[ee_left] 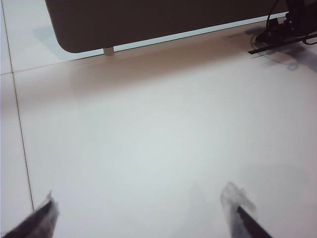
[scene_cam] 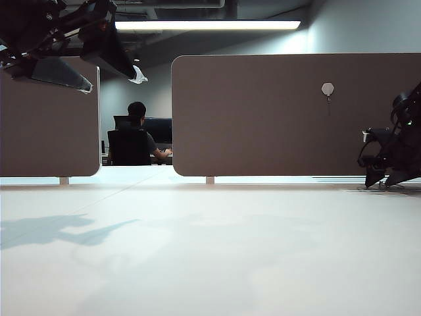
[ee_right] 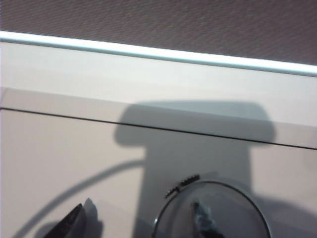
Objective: Hang the earring on the hook.
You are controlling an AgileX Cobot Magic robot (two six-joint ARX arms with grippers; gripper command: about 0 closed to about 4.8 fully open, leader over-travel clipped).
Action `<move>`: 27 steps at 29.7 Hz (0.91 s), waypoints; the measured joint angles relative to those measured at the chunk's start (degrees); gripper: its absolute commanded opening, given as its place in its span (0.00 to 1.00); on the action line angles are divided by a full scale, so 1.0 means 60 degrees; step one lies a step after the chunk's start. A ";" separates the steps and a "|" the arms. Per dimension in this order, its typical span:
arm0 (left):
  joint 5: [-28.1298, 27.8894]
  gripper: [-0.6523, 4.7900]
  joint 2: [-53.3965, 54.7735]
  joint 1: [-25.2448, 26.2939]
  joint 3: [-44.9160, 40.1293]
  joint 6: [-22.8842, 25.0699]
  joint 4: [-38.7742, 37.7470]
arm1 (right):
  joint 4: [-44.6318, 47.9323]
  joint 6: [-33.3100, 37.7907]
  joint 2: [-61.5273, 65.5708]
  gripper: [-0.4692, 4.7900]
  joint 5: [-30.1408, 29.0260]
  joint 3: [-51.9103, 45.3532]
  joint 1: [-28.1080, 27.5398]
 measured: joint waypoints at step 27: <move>0.0000 1.00 0.0000 0.0000 0.0000 0.0004 -0.0004 | -0.0178 0.0437 -0.0095 0.08 -0.0171 -0.0040 0.0000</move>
